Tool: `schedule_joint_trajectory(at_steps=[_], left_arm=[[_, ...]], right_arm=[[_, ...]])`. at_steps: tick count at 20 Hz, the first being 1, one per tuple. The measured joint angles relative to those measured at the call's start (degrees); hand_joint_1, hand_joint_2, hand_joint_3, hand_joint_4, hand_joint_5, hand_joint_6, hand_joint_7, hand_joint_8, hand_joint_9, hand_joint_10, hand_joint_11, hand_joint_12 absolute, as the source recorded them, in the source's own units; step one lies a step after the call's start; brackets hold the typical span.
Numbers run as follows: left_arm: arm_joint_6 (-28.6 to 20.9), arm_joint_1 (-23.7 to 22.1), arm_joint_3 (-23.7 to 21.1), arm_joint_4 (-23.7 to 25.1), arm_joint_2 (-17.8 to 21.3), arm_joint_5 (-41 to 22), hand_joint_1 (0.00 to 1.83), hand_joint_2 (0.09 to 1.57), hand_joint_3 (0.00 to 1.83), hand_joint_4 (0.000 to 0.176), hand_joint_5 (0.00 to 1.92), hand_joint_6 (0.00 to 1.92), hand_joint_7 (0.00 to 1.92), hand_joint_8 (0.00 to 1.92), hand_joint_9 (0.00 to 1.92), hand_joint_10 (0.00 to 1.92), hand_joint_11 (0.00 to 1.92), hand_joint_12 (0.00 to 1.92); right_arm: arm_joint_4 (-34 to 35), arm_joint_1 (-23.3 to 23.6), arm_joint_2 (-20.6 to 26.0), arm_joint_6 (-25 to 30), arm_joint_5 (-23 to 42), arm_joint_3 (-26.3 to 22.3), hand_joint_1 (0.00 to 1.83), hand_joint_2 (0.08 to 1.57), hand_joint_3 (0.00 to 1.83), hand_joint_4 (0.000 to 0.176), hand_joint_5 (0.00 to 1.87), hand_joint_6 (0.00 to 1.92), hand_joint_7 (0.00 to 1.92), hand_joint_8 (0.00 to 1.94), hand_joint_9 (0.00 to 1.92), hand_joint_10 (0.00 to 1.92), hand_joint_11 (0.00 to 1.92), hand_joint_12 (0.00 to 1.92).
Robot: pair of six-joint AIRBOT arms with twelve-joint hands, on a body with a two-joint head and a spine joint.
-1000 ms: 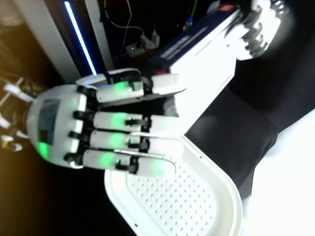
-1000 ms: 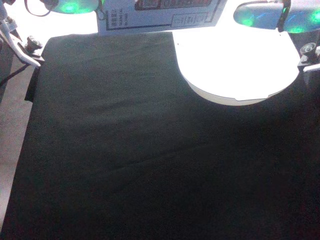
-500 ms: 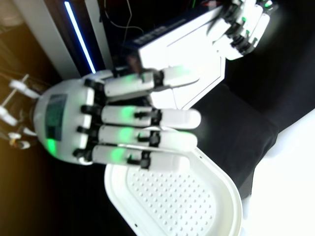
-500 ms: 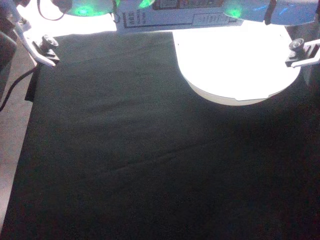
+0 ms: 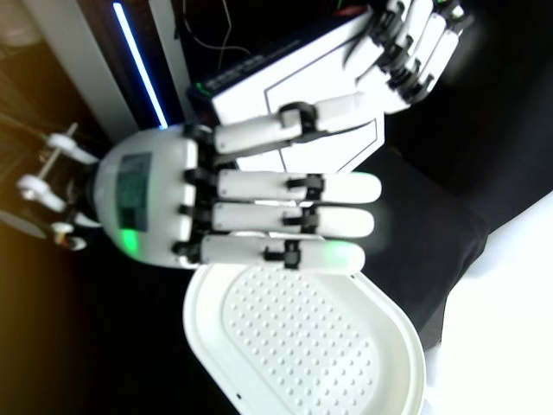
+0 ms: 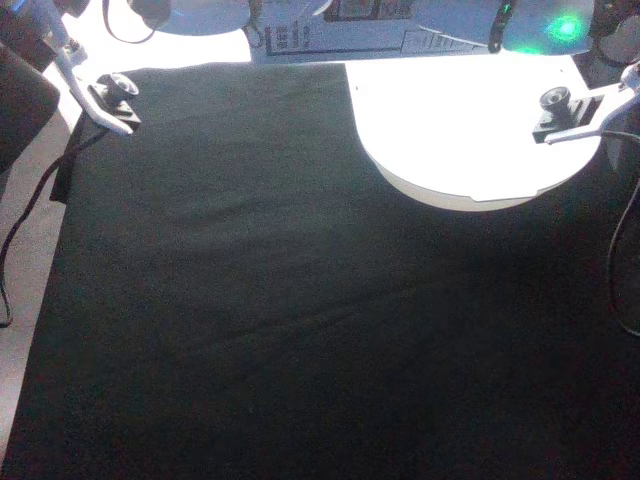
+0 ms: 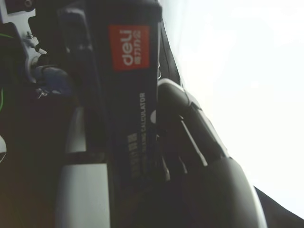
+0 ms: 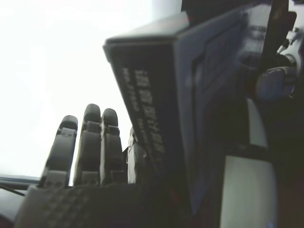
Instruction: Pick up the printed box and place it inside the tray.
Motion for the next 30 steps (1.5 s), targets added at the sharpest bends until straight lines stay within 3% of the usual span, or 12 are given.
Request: schedule_joint_trajectory(at_steps=[1, 3, 8, 11, 13, 14, 16, 18, 19, 21, 25, 30], left_arm=[[0.04, 0.0, 0.0, -0.24, -0.02, 0.11, 1.21, 1.24, 0.0, 0.0, 0.66, 1.23, 0.85, 1.41, 1.01, 1.35, 0.95, 1.44], [-0.5, 0.04, 0.37, -0.98, -0.02, 0.31, 1.26, 1.12, 0.0, 0.0, 1.0, 0.68, 0.98, 1.26, 1.04, 1.34, 0.94, 1.43], [-0.07, 0.5, 0.42, -1.33, -0.02, -0.22, 1.29, 1.04, 0.0, 0.0, 1.31, 0.16, 1.09, 1.04, 1.15, 0.99, 0.99, 1.2], [-0.11, 0.5, 0.42, -1.29, -0.02, -0.85, 1.29, 1.06, 0.01, 0.0, 1.15, 0.45, 1.1, 1.02, 1.16, 0.93, 1.03, 1.11], [-0.09, 0.55, 0.42, -1.31, -0.02, -1.77, 1.24, 1.12, 0.01, 0.0, 0.92, 0.94, 1.0, 1.1, 1.01, 0.78, 0.93, 1.02], [-0.13, 0.74, 0.42, -1.33, -0.02, -2.36, 1.18, 1.04, 0.0, 0.0, 0.6, 0.42, 0.65, 0.46, 0.71, 0.44, 0.65, 0.83], [-0.46, 0.81, 0.42, -1.07, -0.13, -2.62, 0.84, 0.9, 0.0, 0.0, 0.44, 0.03, 0.38, 0.03, 0.39, 0.06, 0.1, 0.93], [-0.57, 1.01, 0.42, -0.81, -0.22, -3.48, 0.61, 0.83, 0.0, 0.131, 0.23, 0.0, 0.12, 0.01, 0.05, 0.01, 0.0, 0.49], [-0.59, 1.38, 0.42, -0.61, -0.26, -3.85, 0.53, 0.84, 0.0, 0.164, 0.18, 0.0, 0.07, 0.0, 0.01, 0.0, 0.0, 0.32], [-0.59, 1.84, 0.63, -0.63, -0.17, -3.96, 0.52, 0.84, 0.0, 0.176, 0.1, 0.01, 0.0, 0.0, 0.0, 0.0, 0.0, 0.02], [-0.66, 4.17, -0.17, -2.51, 1.68, -5.16, 0.46, 0.84, 0.0, 0.176, 0.14, 0.02, 0.06, 0.02, 0.0, 0.0, 0.0, 0.0], [-0.68, 6.43, -1.75, -4.22, 4.72, -8.13, 0.39, 0.85, 0.0, 0.176, 0.14, 0.01, 0.05, 0.0, 0.0, 0.0, 0.0, 0.0]], right_arm=[[-0.17, 0.0, 0.0, 0.22, 0.09, -0.02, 1.27, 1.0, 0.01, 0.0, 1.2, 0.2, 1.17, 0.67, 1.18, 0.8, 0.82, 1.53], [-0.66, 0.0, -0.17, 0.87, 0.79, -0.02, 1.18, 1.05, 0.01, 0.0, 1.11, 0.78, 1.28, 0.82, 1.3, 1.2, 1.17, 1.54], [-1.36, 0.35, -0.15, -0.48, 1.42, -0.17, 1.17, 1.08, 0.0, 0.0, 1.06, 0.85, 1.32, 0.6, 1.27, 1.08, 1.09, 1.49], [-1.25, 0.59, 0.09, -1.03, 1.84, -0.76, 1.17, 1.08, 0.0, 0.0, 1.04, 0.89, 1.32, 0.53, 1.28, 0.92, 1.08, 1.37], [-1.38, 0.79, 0.28, -0.96, 2.12, -0.76, 1.26, 1.05, 0.01, 0.0, 1.02, 0.8, 1.27, 0.67, 1.27, 0.9, 1.07, 1.36], [-1.46, 0.81, 0.44, -0.9, 2.19, -0.94, 1.19, 1.07, 0.0, 0.0, 1.06, 0.83, 1.3, 0.57, 1.3, 0.9, 1.09, 1.36], [-1.64, 0.83, 0.79, -0.46, 1.92, -0.94, 1.29, 1.04, 0.0, 0.0, 1.02, 0.78, 1.28, 0.65, 1.29, 0.78, 1.09, 1.3], [-2.16, 1.01, 1.31, -0.39, 1.53, -1.05, 1.29, 1.03, 0.0, 0.0, 1.03, 0.79, 1.33, 0.54, 1.3, 0.73, 1.06, 1.32], [-2.54, 1.01, 2.03, -0.39, 1.49, -1.05, 1.29, 1.03, 0.0, 0.0, 1.03, 0.8, 1.34, 0.53, 1.29, 0.74, 1.05, 1.35], [-2.49, 1.01, 3.72, -0.42, 1.38, -0.98, 1.29, 1.04, 0.0, 0.0, 1.03, 0.79, 1.3, 0.61, 1.25, 0.9, 1.05, 1.43], [-5.88, 4.13, 5.99, -1.31, 0.35, -1.07, 1.28, 1.05, 0.0, 0.0, 1.0, 0.84, 1.25, 0.69, 1.23, 1.0, 1.02, 1.5], [-8.07, 6.29, 10.62, -11.15, -3.67, -4.76, 1.29, 1.06, 0.0, 0.0, 1.02, 0.76, 1.19, 0.87, 1.2, 1.21, 1.09, 1.61]])
